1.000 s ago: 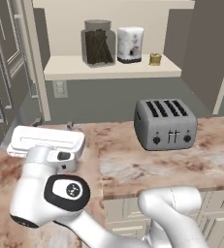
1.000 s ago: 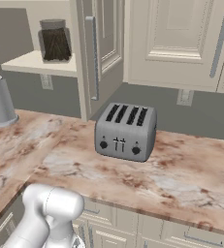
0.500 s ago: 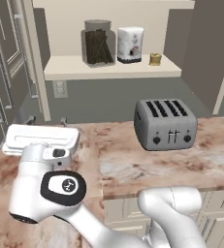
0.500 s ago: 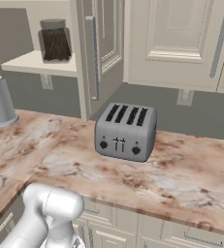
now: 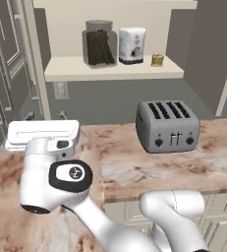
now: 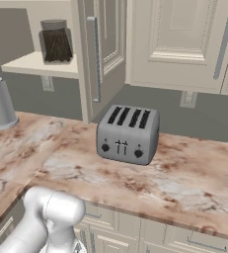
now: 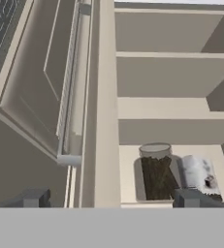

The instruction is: Pick the jar and candle from the dining table and place them in the open cabinet. Close the cabinet after placing the objects.

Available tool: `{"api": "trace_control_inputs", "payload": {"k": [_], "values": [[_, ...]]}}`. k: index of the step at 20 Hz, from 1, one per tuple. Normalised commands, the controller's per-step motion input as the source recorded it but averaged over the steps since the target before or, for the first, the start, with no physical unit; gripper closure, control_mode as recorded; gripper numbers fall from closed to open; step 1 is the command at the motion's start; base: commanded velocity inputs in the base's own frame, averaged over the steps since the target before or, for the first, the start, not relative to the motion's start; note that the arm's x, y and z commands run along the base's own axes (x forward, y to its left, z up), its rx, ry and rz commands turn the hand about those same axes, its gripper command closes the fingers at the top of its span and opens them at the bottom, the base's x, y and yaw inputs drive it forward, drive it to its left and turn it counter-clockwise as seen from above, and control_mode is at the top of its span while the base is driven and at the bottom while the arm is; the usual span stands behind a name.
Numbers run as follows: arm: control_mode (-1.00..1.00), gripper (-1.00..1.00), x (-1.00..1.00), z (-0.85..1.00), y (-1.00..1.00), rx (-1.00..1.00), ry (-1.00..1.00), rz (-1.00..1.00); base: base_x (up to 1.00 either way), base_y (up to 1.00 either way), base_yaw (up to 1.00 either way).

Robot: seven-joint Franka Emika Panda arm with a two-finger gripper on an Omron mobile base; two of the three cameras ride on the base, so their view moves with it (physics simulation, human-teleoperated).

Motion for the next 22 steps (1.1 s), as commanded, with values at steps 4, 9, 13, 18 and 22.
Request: {"api": "trace_control_inputs", "payload": {"k": [4,9,13,18,22], "values": [[-1.00,-1.00,0.41,0.00,0.28,0.00,0.00,-0.02,0.00,0.00,0.00],[-1.00,-1.00,0.32,0.00,0.19,0.00,0.02,-0.04,0.00,0.00,0.00],[-1.00,-1.00,0.13,-0.01,0.01,0.00,0.11,-0.08,0.00,0.00,0.00],[-1.00,-1.00,0.03,-0.18,-0.14,0.01,0.11,-0.01,0.00,0.00,0.00],[-1.00,-1.00,0.00,-0.08,-0.34,0.00,0.01,-0.02,0.00,0.00,0.00]]}}
